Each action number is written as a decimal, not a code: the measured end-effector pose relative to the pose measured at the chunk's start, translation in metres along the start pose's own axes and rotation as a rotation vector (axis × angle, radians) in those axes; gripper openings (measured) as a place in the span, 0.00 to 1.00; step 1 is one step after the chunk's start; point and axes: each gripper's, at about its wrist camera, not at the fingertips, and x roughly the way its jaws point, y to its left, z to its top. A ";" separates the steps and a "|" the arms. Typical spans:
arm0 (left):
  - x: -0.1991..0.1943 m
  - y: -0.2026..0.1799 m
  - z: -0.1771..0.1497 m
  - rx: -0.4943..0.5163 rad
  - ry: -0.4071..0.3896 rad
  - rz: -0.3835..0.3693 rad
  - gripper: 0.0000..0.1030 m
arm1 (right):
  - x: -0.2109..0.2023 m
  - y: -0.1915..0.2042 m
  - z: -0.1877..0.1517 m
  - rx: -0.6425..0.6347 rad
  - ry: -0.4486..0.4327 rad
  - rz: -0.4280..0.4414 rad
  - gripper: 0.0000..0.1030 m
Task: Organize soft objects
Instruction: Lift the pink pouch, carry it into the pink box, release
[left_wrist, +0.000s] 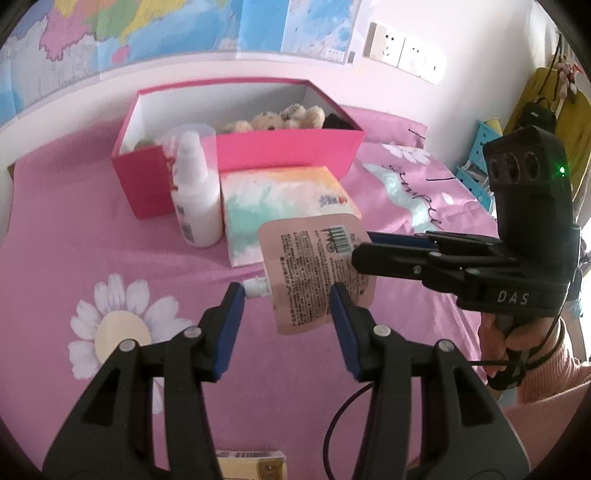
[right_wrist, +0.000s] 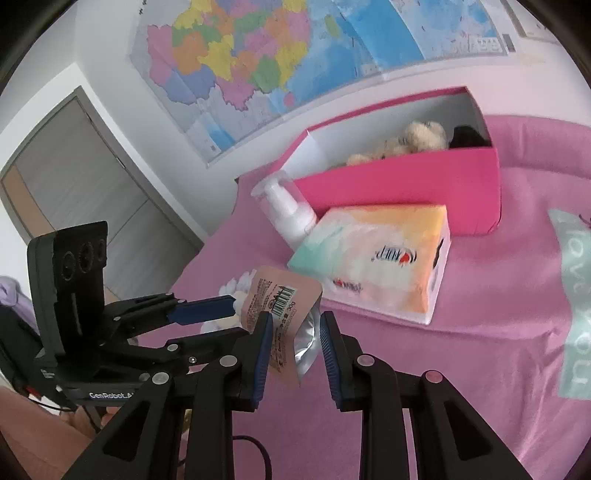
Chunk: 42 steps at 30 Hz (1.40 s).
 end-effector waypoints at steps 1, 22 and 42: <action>-0.003 0.000 0.001 0.004 -0.005 0.003 0.48 | -0.001 0.000 0.001 -0.001 -0.004 -0.001 0.26; -0.014 0.000 0.063 0.038 -0.125 0.040 0.48 | -0.025 0.007 0.054 -0.076 -0.118 -0.040 0.26; 0.034 0.069 0.146 -0.087 -0.109 0.136 0.48 | 0.041 -0.012 0.157 -0.094 -0.130 -0.030 0.26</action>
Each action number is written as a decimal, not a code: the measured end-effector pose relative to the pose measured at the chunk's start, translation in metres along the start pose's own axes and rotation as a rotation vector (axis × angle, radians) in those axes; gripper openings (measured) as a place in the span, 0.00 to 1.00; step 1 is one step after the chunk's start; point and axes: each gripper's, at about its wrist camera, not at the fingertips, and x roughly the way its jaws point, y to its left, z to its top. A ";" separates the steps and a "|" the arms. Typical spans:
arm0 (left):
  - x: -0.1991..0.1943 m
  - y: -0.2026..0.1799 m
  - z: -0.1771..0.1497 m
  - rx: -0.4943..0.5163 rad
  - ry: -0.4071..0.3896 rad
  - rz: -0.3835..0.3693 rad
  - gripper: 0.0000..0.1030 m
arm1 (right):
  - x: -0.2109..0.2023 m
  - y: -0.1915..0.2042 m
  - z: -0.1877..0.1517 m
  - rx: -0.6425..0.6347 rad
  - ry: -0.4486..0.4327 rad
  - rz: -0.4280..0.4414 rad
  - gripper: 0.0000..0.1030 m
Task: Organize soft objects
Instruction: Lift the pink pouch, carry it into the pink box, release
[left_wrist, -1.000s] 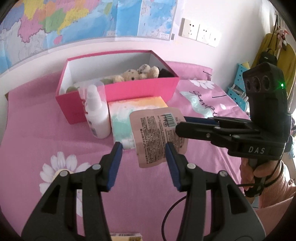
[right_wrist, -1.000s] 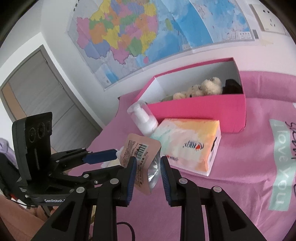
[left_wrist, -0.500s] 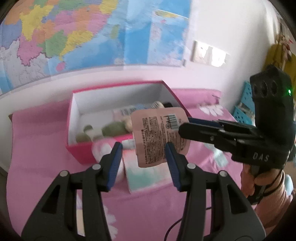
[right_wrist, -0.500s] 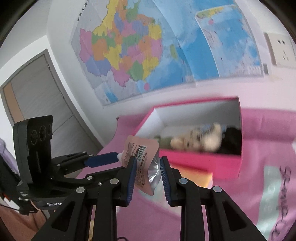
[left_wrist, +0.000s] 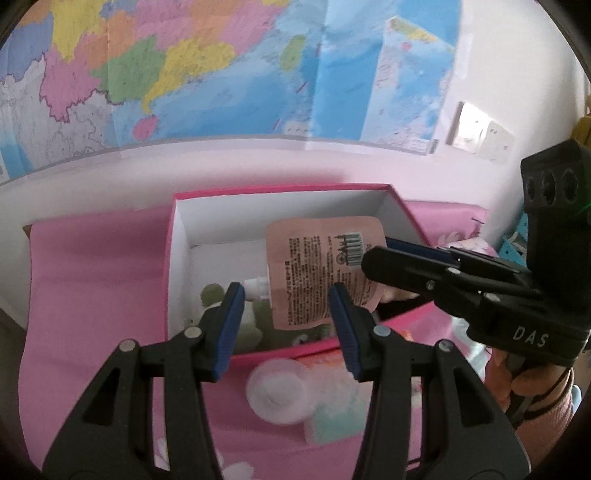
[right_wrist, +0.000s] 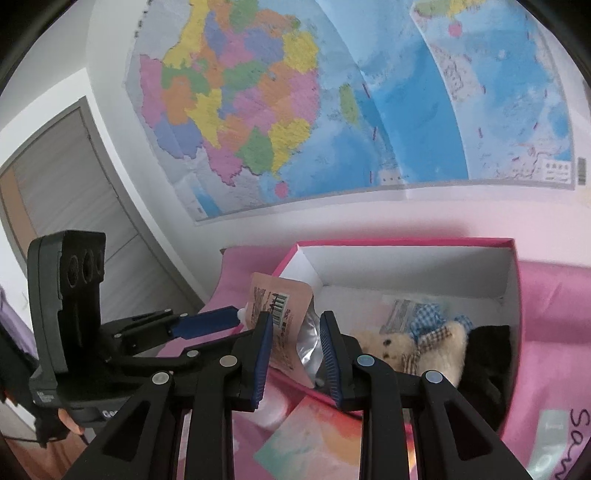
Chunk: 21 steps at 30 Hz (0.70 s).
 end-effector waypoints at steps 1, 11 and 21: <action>0.006 0.003 0.001 -0.007 0.014 0.003 0.48 | 0.007 -0.003 0.002 0.007 0.009 -0.003 0.26; 0.054 0.033 0.005 -0.084 0.127 -0.012 0.48 | 0.060 -0.026 0.014 0.081 0.082 -0.027 0.26; 0.040 0.044 0.002 -0.121 0.067 0.052 0.48 | 0.074 -0.028 0.015 0.089 0.090 -0.103 0.38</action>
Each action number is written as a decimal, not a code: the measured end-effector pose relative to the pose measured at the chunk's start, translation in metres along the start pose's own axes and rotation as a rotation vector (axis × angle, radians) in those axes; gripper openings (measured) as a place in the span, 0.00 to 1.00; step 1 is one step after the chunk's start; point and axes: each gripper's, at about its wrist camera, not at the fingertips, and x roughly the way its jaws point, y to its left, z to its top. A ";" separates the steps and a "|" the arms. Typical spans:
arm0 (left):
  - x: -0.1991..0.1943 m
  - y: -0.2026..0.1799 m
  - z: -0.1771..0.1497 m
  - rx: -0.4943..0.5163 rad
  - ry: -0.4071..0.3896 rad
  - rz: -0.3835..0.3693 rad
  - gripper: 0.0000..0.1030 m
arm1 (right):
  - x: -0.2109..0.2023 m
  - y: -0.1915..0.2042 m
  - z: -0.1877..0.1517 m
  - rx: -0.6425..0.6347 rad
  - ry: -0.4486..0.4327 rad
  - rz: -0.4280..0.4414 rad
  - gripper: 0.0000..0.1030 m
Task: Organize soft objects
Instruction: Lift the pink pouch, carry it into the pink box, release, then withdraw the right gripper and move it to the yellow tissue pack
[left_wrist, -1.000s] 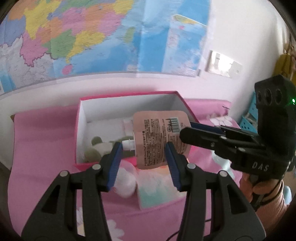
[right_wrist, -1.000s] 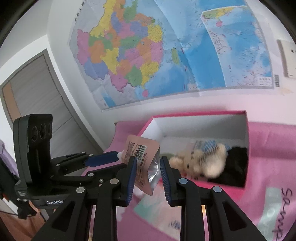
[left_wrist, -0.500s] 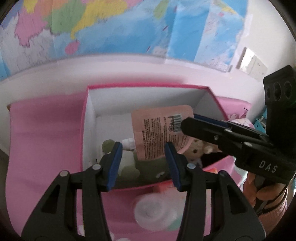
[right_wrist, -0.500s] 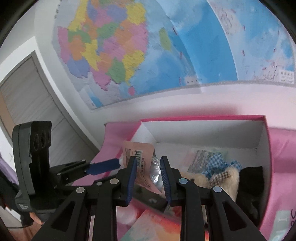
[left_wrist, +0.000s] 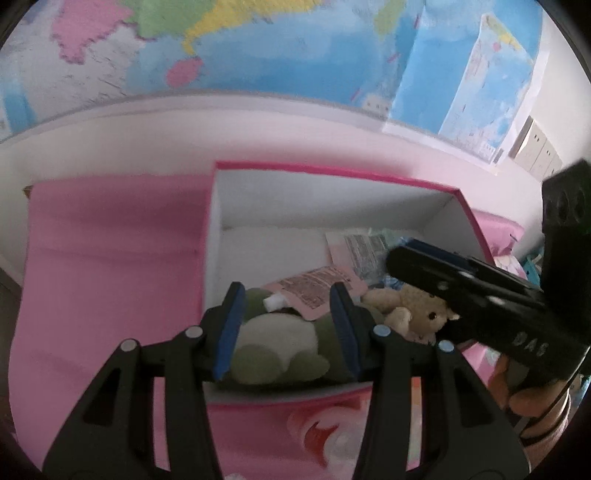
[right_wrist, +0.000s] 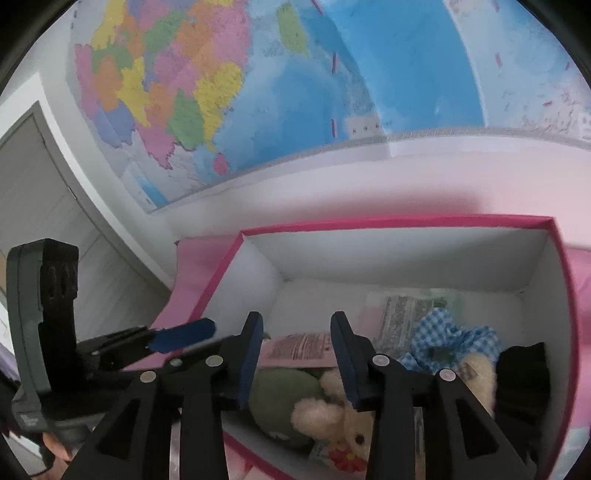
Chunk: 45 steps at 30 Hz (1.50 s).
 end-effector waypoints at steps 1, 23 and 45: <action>-0.007 0.000 -0.004 0.005 -0.018 -0.003 0.48 | -0.005 0.000 -0.001 0.001 -0.005 0.008 0.38; -0.107 0.017 -0.193 0.142 0.088 -0.075 0.51 | -0.120 0.053 -0.150 -0.151 0.171 0.328 0.45; -0.127 0.036 -0.267 0.008 0.218 -0.236 0.42 | -0.051 0.108 -0.259 -0.131 0.506 0.515 0.37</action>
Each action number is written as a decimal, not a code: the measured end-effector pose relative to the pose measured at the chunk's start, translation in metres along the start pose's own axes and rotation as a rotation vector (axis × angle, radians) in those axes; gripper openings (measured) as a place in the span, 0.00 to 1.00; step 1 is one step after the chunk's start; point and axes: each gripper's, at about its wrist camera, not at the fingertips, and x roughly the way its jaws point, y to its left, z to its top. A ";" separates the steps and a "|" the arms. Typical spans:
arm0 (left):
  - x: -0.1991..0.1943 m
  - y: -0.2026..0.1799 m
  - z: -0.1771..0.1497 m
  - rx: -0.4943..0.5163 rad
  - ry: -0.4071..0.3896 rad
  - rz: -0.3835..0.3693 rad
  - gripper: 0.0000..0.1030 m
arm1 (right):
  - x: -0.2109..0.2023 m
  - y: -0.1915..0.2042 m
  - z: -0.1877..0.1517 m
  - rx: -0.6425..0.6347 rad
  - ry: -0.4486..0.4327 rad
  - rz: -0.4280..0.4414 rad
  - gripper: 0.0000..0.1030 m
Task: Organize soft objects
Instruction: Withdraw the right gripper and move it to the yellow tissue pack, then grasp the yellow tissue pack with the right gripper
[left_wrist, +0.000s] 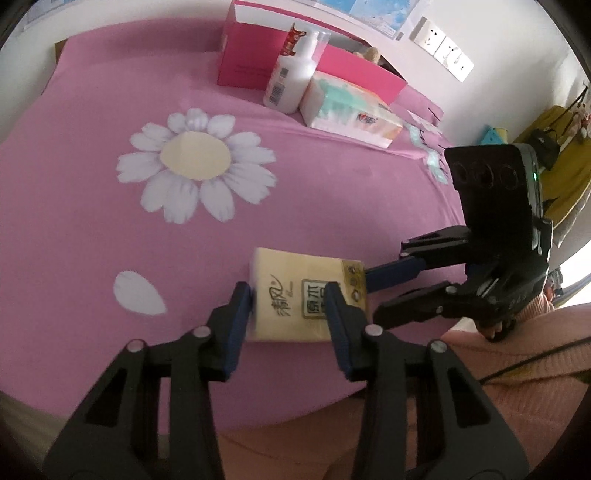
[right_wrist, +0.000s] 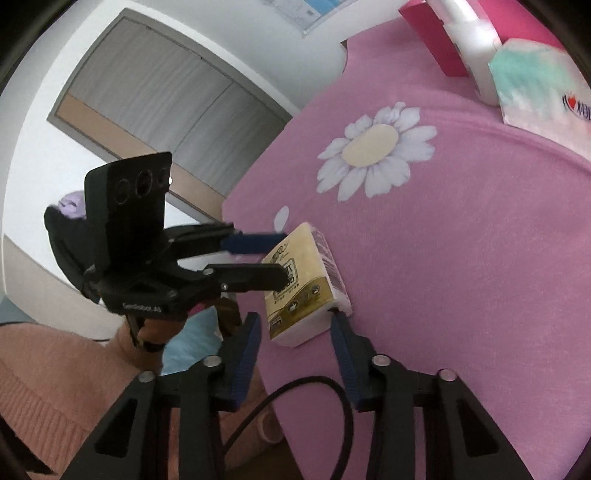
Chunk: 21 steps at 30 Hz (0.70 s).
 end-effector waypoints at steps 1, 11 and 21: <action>0.001 -0.001 0.001 -0.001 -0.001 -0.003 0.42 | 0.000 -0.001 0.000 0.001 -0.009 -0.006 0.36; 0.034 -0.031 0.039 0.053 -0.004 -0.033 0.42 | -0.041 -0.019 0.006 0.047 -0.160 -0.160 0.34; 0.063 -0.060 0.075 0.128 0.008 -0.009 0.38 | -0.083 -0.047 0.004 0.120 -0.270 -0.291 0.34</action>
